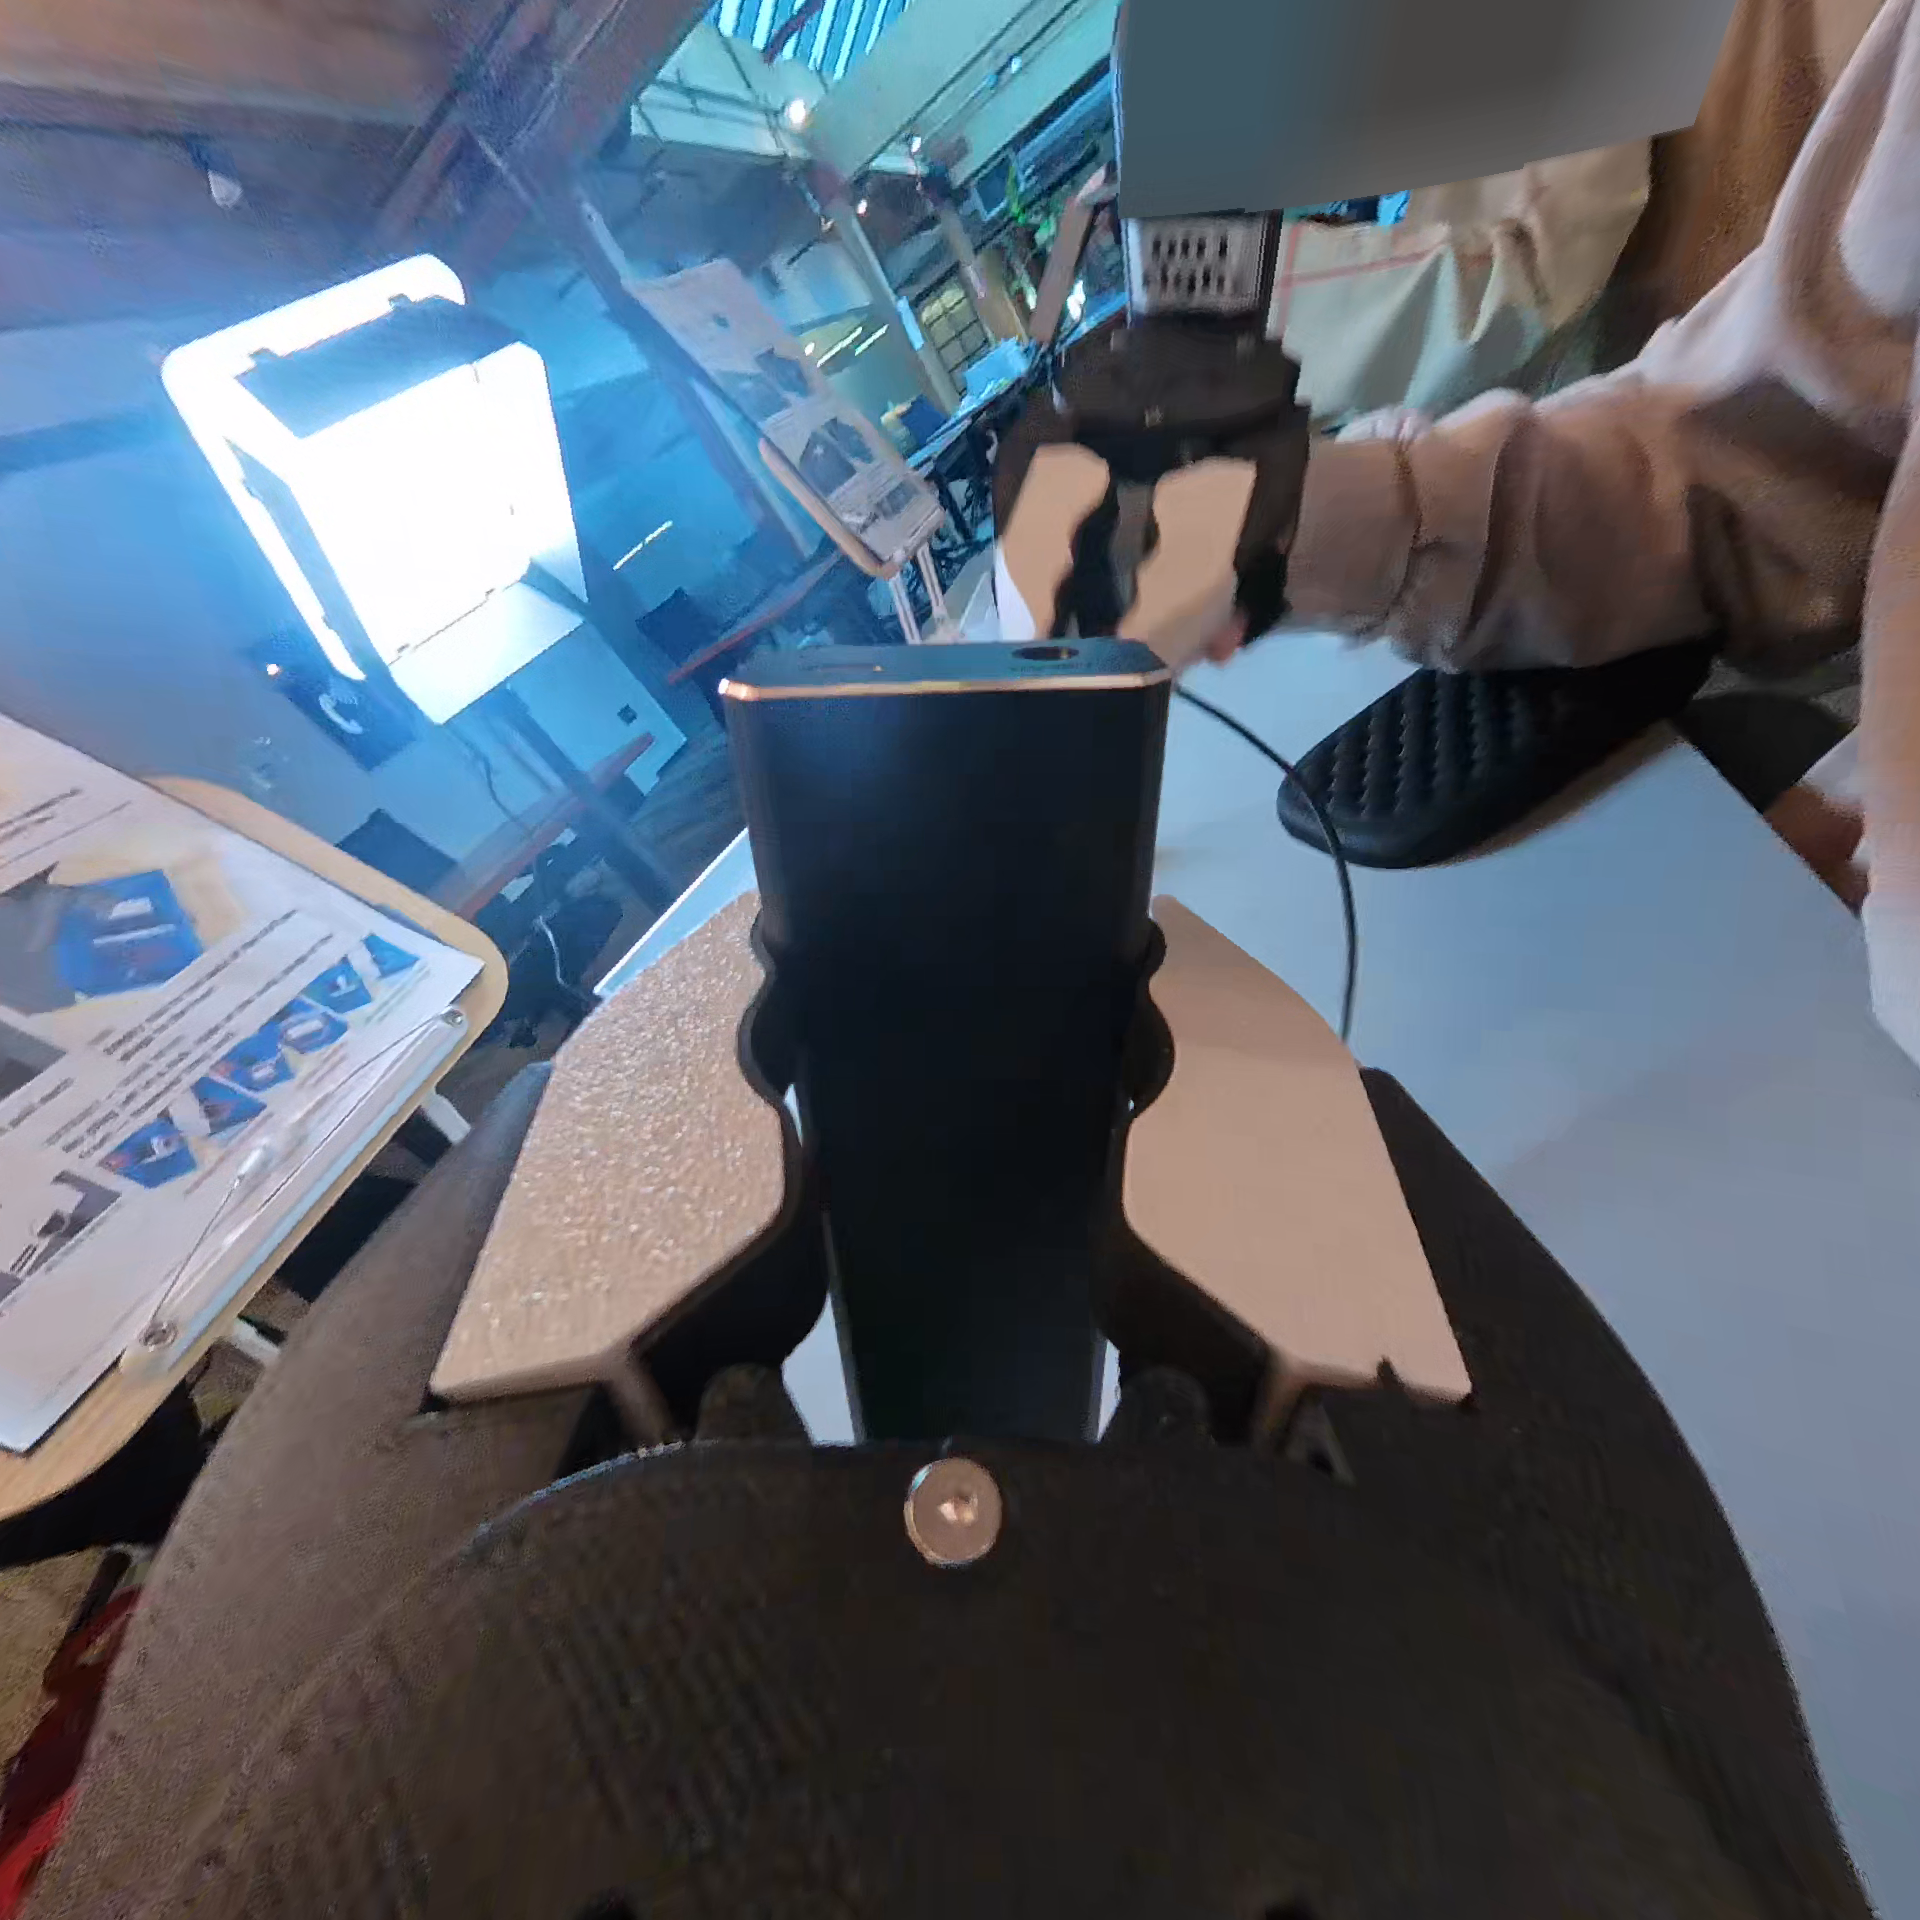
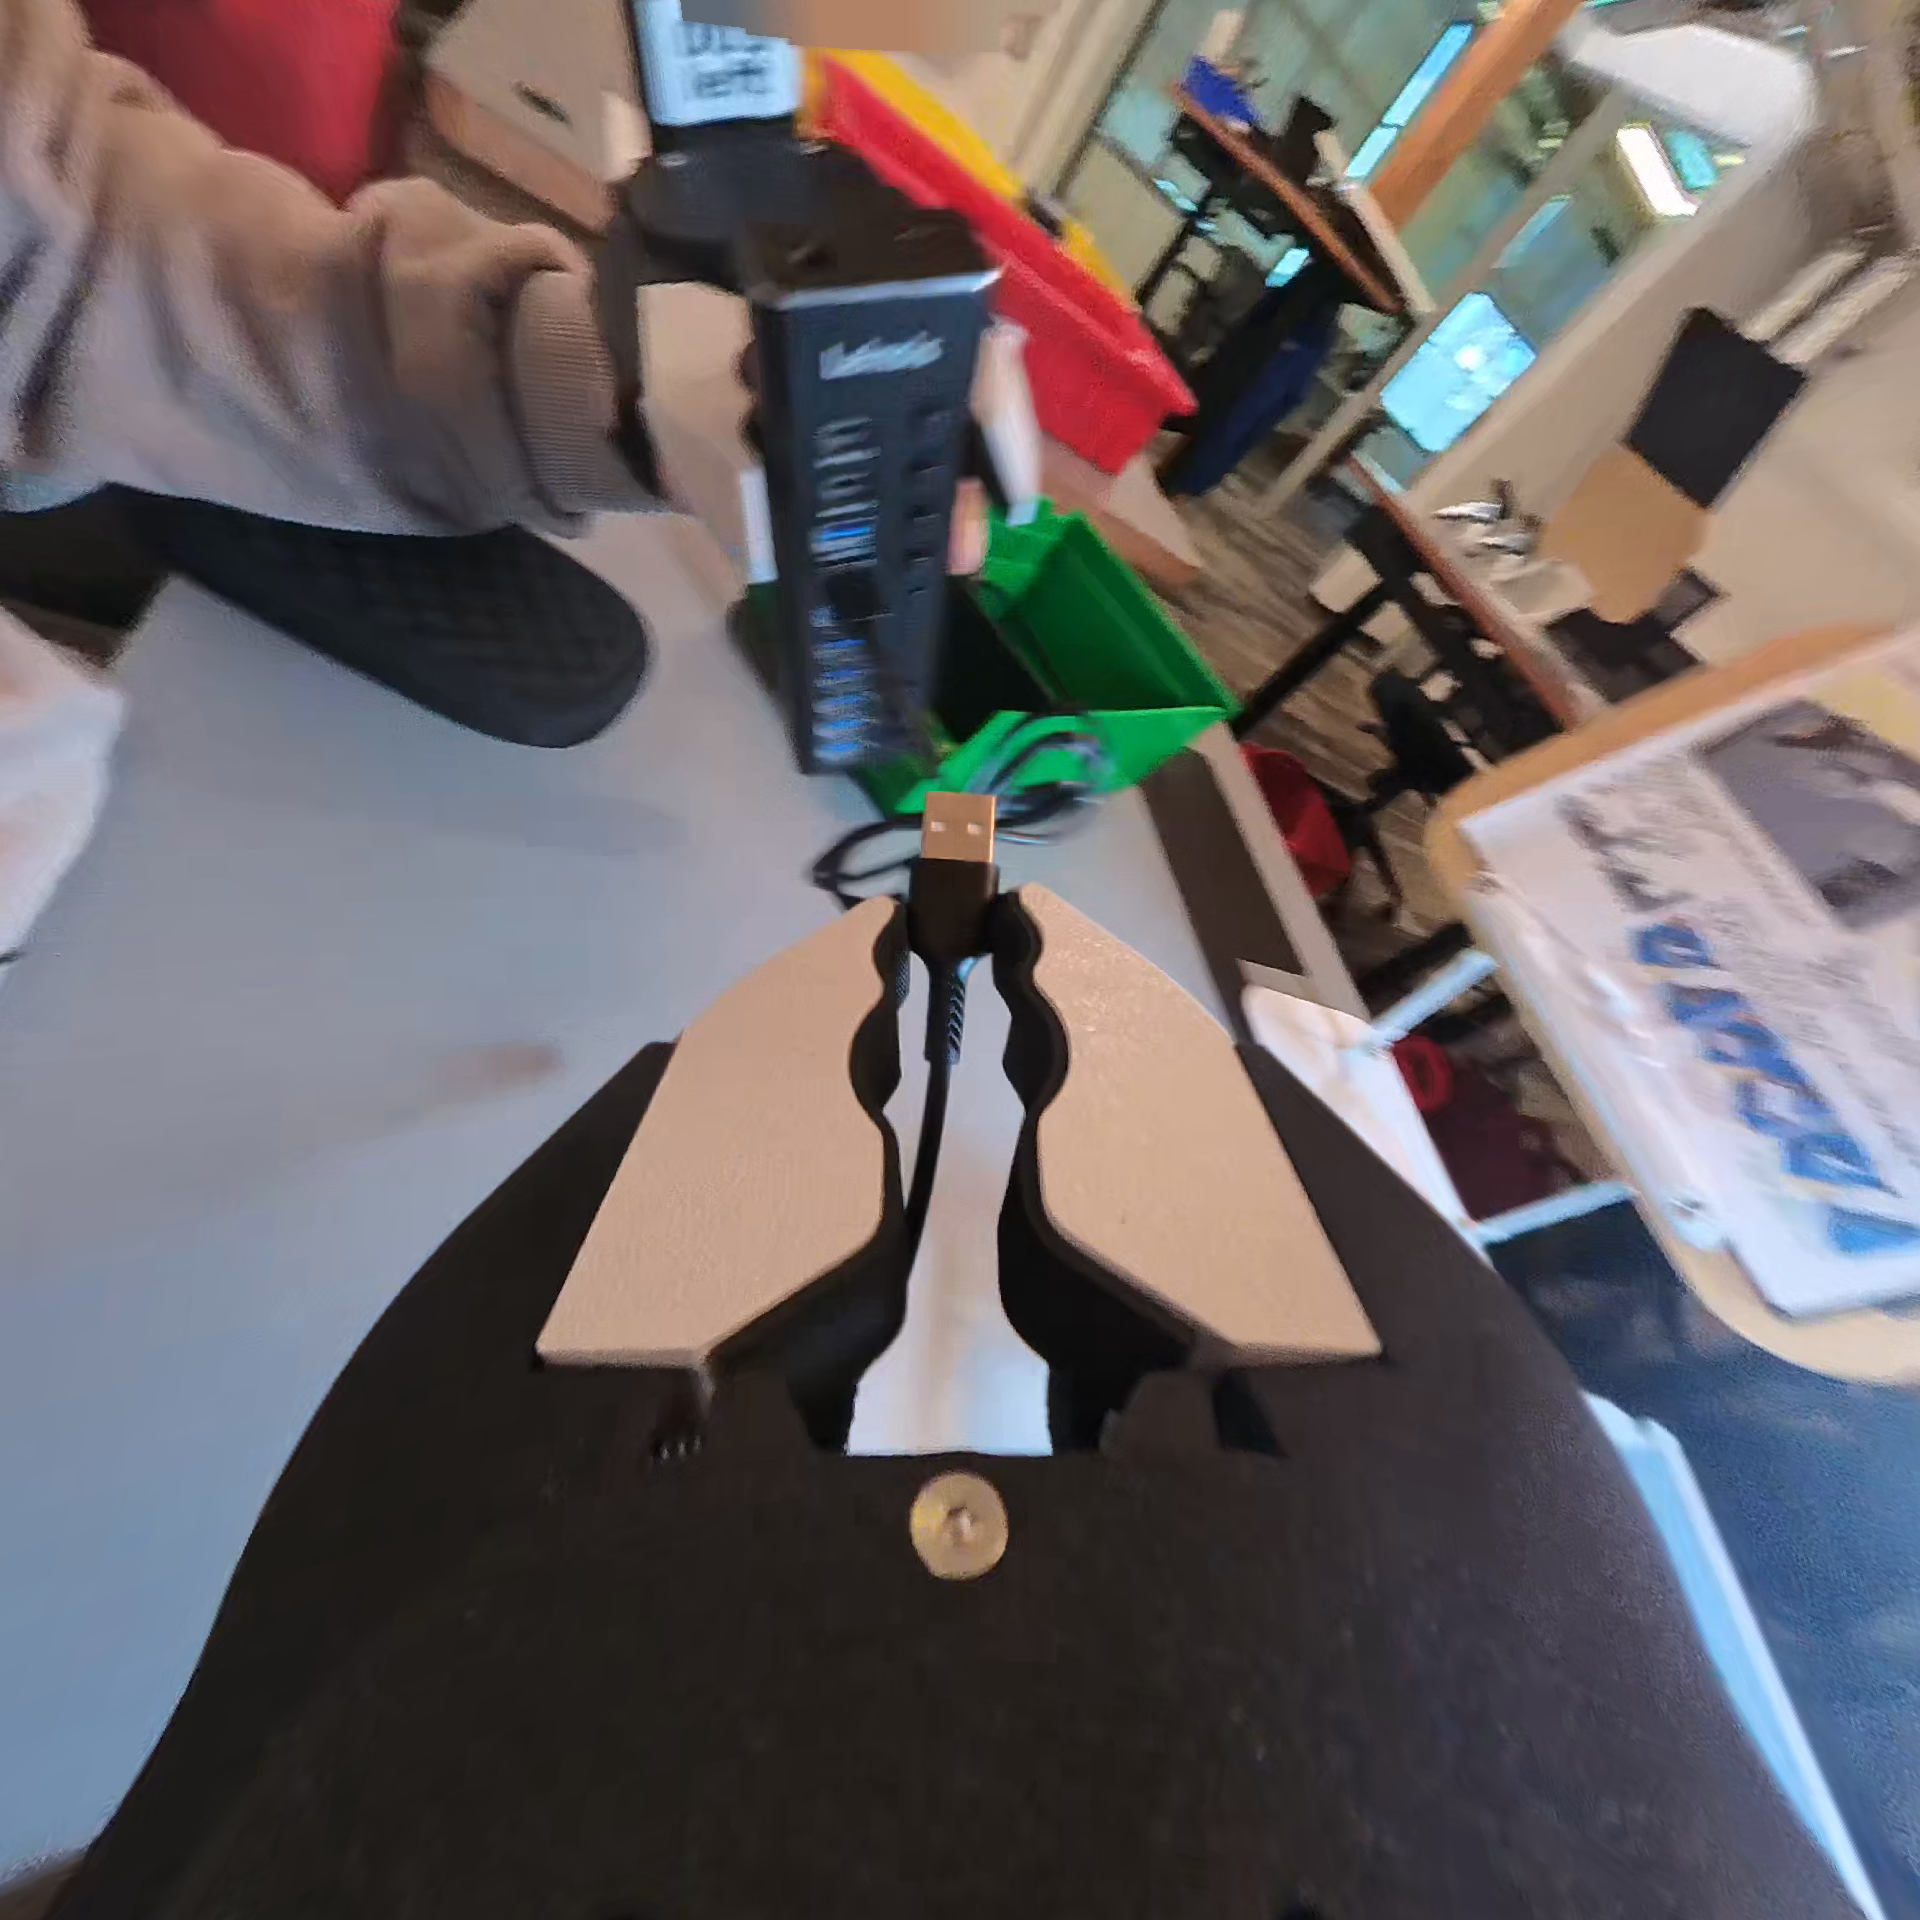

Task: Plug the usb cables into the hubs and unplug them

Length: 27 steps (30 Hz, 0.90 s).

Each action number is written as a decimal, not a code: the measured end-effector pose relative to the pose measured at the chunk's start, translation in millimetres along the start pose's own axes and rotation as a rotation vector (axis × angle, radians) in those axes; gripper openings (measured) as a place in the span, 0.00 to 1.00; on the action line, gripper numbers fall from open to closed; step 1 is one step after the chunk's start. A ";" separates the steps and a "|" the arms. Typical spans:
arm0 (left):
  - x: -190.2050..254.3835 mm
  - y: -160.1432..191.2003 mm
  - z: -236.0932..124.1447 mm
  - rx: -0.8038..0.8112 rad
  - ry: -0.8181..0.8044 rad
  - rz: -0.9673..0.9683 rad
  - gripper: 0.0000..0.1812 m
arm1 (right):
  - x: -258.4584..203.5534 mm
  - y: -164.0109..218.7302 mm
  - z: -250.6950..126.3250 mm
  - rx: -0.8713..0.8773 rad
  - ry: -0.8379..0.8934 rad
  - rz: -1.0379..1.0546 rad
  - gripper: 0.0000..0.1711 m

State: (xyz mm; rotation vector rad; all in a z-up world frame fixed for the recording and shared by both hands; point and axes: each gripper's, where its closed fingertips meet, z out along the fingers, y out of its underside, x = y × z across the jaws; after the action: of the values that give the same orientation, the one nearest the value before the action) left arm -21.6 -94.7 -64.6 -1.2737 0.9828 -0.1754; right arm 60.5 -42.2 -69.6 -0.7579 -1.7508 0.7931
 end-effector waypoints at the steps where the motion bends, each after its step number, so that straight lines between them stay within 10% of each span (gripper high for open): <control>1: 0.0 2.1 0.9 -0.006 0.003 -0.010 0.35 | 17.6 -0.1 -10.0 -0.010 0.055 0.010 0.09; 10: 2.4 3.4 8.9 0.029 0.004 -0.075 0.35 | 177.3 30.9 -62.1 -0.193 0.405 -0.056 0.09; 18: 4.4 4.6 14.4 0.109 0.042 -0.199 0.35 | 168.6 215.3 -41.4 -0.737 0.309 0.052 0.17; 23: 8.9 1.9 16.0 0.163 0.088 -0.249 0.35 | 153.1 144.9 -27.0 -0.444 0.324 0.148 0.23; 27: 14.9 1.4 19.6 0.179 0.116 -0.260 0.35 | 64.8 47.4 11.3 -0.174 -0.051 0.207 0.24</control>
State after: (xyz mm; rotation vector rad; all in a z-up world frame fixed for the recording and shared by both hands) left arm 0.5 -89.2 -74.1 -1.2326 0.8752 -0.5327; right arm 37.5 35.3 -75.8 -1.0578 -1.8233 0.8096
